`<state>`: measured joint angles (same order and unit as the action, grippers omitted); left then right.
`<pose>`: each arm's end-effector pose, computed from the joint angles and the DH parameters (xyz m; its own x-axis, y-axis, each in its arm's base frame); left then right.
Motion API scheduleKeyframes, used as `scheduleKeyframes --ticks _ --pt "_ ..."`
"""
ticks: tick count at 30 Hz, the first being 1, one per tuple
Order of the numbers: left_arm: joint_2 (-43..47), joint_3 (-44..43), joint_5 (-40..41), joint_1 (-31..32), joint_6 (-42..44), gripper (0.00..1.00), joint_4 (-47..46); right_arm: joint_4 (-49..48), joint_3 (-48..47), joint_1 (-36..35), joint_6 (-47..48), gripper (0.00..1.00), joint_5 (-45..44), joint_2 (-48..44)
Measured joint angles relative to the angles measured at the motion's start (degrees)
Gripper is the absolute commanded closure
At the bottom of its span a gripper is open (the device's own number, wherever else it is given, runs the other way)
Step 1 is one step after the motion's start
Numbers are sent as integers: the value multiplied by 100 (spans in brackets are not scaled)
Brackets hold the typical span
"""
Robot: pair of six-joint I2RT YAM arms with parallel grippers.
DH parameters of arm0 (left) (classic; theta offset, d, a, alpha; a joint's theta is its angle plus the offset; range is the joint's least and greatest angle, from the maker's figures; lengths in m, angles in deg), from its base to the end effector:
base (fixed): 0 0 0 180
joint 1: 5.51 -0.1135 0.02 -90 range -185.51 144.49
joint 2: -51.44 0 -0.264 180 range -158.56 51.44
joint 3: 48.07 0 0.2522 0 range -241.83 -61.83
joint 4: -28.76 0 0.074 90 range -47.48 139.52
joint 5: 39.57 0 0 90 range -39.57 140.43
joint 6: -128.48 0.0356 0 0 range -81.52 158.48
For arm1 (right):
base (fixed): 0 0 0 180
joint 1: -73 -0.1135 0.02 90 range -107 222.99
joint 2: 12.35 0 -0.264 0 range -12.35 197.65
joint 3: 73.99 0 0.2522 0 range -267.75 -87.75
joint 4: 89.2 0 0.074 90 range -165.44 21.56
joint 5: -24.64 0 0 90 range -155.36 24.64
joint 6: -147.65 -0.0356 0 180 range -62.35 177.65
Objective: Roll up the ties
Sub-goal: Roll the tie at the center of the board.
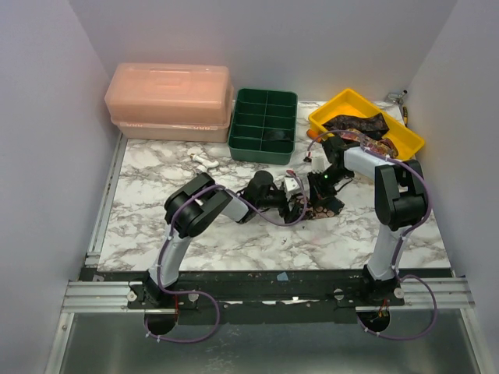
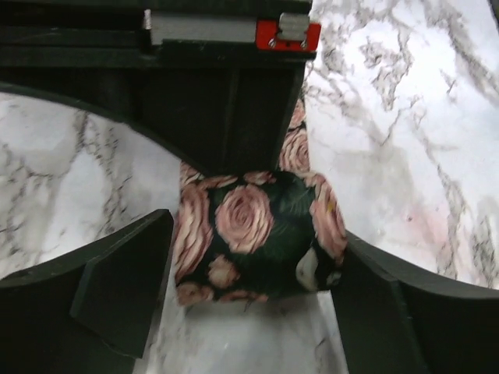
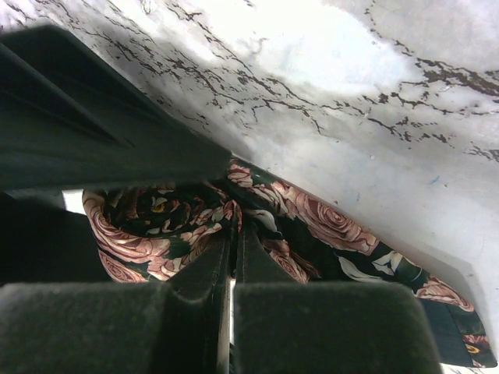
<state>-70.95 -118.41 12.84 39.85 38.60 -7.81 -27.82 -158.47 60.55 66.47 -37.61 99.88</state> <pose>0.2762 -0.3106 0.1103 -0.1855 0.1902 -0.9641 0.9773 0.1381 -0.1608 0.3330 0.0905 0.1350 -0.9345 -0.3453 -0.0864 -0.3451 0.8194 0.4577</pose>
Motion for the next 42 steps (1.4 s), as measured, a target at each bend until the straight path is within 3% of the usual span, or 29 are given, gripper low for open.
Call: scheduleKeyframes --ticks 3,9,12,16,19,21,25,27,36,42 --pt "-208 -162 4 129 -234 37 -142 11 -15 0 -7 100 0 15" --pt "-345 -201 92 251 -520 37 -339 101 -103 -2 -70 100 4 76" --pt "-424 -267 138 280 -590 47 -422 157 -153 -4 -116 100 4 114" --pt "-542 -426 238 330 -551 52 -382 170 -166 -4 -149 99 4 111" --pt "-514 -431 310 348 -354 69 -258 170 -168 -4 -173 99 24 81" --pt "-402 -431 481 391 -96 74 61 173 -219 -4 -177 93 57 76" --pt "-50 -433 876 461 426 80 935 236 -321 9 -144 61 278 138" --pt "157 -369 990 472 804 81 1388 321 -380 90 -61 53 404 151" --pt "570 -540 955 450 1493 82 2859 953 -710 1001 570 34 1215 131" --pt "546 -964 946 452 1519 81 3700 813 -308 673 271 34 2074 -271"
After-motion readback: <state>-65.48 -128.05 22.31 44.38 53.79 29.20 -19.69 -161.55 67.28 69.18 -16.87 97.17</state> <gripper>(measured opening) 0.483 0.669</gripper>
